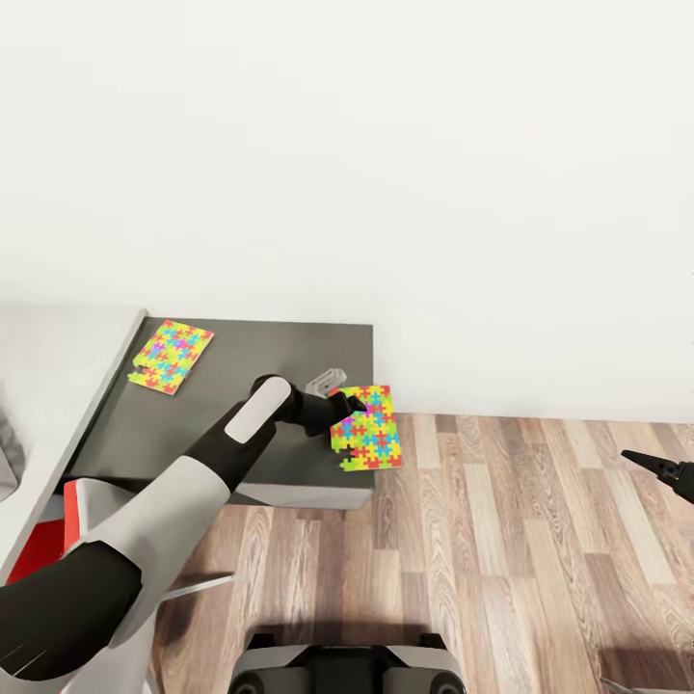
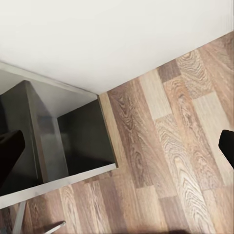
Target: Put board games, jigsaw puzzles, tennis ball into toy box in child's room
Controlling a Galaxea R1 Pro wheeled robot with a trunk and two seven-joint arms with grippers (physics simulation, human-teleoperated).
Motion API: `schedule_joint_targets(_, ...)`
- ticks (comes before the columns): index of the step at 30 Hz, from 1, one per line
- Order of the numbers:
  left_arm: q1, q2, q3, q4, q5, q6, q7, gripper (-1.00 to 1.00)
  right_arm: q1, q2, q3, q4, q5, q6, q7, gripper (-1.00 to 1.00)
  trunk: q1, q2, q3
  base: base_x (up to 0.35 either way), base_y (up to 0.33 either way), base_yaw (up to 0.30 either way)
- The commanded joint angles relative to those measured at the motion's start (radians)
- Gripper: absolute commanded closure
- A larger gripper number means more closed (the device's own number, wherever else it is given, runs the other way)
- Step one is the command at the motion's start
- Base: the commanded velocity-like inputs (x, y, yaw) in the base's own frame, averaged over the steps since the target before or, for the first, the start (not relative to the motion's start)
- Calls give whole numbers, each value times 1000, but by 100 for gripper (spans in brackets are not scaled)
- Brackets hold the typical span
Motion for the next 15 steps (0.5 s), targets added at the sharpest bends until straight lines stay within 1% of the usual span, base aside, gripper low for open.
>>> schedule_joint_targets(1,1,0,-2,21,19,-3,12,-100,-1,0,-1,0,6,5,8,-100,1,-1,-2,17,-84,0)
schedule_joint_targets(6,4,1,-1,22,17,-3,12,-100,0,1,1,0,6,5,8,-100,1,-1,-2,10,-53,0)
schedule_joint_targets(15,6,2,0,21,17,-3,12,-100,0,3,10,0,5,5,10,-100,1,-1,-2,3,-16,0)
